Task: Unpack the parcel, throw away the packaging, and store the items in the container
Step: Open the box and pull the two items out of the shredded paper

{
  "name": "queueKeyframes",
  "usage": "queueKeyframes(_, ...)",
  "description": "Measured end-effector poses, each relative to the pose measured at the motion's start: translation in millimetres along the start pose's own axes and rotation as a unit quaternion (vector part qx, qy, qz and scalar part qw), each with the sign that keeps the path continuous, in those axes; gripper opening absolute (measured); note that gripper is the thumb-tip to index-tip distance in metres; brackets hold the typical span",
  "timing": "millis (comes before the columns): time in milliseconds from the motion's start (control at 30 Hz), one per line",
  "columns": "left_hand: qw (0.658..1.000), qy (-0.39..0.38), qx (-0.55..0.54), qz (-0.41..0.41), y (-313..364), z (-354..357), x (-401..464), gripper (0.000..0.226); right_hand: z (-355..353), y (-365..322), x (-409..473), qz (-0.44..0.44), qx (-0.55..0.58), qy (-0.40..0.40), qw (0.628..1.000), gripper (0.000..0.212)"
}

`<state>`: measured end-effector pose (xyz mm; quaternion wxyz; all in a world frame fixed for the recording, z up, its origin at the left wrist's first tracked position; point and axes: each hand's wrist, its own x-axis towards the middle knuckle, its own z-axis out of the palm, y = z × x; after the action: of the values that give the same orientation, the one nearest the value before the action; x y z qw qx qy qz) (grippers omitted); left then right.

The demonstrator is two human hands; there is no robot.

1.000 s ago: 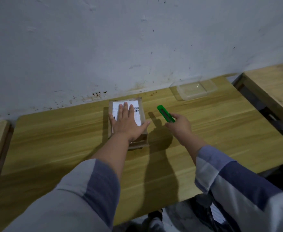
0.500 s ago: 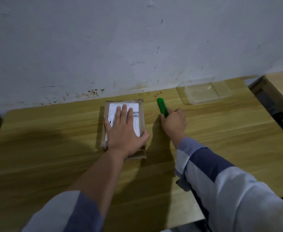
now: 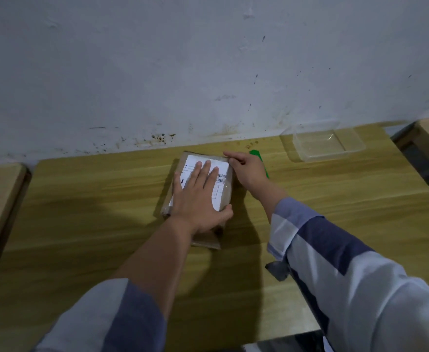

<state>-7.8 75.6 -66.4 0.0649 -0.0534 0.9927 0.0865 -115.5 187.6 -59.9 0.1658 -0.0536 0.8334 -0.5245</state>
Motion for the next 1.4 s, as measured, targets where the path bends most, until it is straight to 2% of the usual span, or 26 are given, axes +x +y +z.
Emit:
queueKeyframes(167,0.998,-0.044,0.024,0.049,-8.3,-8.6,-21.9,0.084,-9.4,18.3,-43.0,0.018,0.0,0.045,0.999,0.029)
queueKeyframes(367,0.994,-0.007,0.077,0.075,-13.7,3.1,-71.6,0.068,-4.5,37.9,-111.4,0.016,-0.009,0.1,0.995,0.033)
queueKeyframes(600,0.999,0.007,0.023,0.026,-26.7,11.3,-112.1,0.076,17.2,54.7,-174.2,0.013,-0.046,0.149,0.988,0.036)
queueKeyframes(667,1.0,0.017,0.004,0.017,-32.3,11.4,-119.8,0.079,19.1,54.6,-186.8,-0.008,-0.069,0.133,0.989,0.042)
queueKeyframes(767,0.999,0.021,-0.014,0.022,-39.7,10.9,-124.9,0.079,19.5,53.4,-194.4,-0.071,-0.155,0.061,0.983,0.061)
queueKeyframes(833,0.999,0.027,-0.023,0.036,-44.8,10.1,-124.8,0.078,19.2,52.1,-190.3,-0.08,-0.217,0.052,0.972,0.054)
queueKeyframes(1033,0.997,0.051,-0.024,0.061,-51.3,9.3,-123.2,0.077,12.7,45.9,-181.2,-0.097,-0.311,0.075,0.942,0.036)
queueKeyframes(1233,0.994,0.082,-0.05,0.054,-42.8,11.2,-122.2,0.078,4.4,35.0,-182.5,-0.15,-0.302,0.122,0.933,0.028)
queueKeyframes(1300,0.986,0.125,-0.101,0.052,-42.6,6.0,-122.6,0.074,2.5,33.1,-179.9,-0.165,-0.25,0.14,0.944,0.029)
queueKeyframes(1400,0.959,0.17,-0.225,0.003,-41.9,-3.6,-126.6,0.064,4.7,26.4,-175.6,-0.178,-0.144,0.169,0.959,0.038)
